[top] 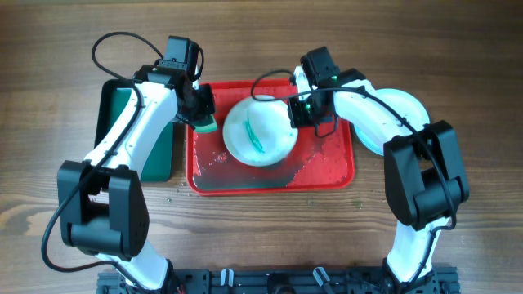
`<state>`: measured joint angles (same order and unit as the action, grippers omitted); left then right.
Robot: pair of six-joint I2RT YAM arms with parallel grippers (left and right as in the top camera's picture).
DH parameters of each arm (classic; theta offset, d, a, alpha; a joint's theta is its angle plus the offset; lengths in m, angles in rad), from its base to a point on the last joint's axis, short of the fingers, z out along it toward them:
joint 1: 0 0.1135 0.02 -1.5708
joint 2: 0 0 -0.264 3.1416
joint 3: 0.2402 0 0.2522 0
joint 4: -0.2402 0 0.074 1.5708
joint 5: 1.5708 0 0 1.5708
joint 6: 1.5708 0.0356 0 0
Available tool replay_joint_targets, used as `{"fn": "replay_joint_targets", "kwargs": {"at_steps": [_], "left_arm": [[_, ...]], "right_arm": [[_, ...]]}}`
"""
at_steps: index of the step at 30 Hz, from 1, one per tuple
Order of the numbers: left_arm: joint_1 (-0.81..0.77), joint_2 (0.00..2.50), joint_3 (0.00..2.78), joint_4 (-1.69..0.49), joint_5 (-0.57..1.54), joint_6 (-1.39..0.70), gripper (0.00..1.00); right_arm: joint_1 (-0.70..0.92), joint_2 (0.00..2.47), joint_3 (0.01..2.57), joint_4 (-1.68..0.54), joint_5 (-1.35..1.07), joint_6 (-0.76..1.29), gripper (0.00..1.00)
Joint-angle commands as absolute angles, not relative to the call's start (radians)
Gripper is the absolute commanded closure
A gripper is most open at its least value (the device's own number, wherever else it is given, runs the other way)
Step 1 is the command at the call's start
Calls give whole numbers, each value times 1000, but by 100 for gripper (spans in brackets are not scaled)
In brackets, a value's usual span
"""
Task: Clean dirty plates on tray and stack at the side
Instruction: 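Scrub the held plate with the sponge in the left gripper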
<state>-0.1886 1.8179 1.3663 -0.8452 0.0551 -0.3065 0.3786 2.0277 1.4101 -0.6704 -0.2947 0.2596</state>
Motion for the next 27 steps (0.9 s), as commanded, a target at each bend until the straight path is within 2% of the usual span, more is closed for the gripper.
{"fn": "replay_joint_targets", "kwargs": {"at_steps": [1, 7, 19, 23, 27], "left_arm": [[-187, 1828, 1372, -842, 71, -323, 96], [-187, 1829, 1372, -842, 71, -323, 96], [-218, 1934, 1258, -655, 71, -288, 96], [-256, 2008, 1258, -652, 101, -226, 96], [-312, 2034, 1258, -663, 269, -47, 96]], "right_arm": [[419, 2047, 1426, -657, -330, 493, 96], [512, 2118, 1426, -628, -319, 634, 96], [517, 2123, 1426, -611, -331, 628, 96], [517, 2123, 1426, -610, -331, 628, 96], [517, 2123, 1426, -603, -331, 626, 96]]}}
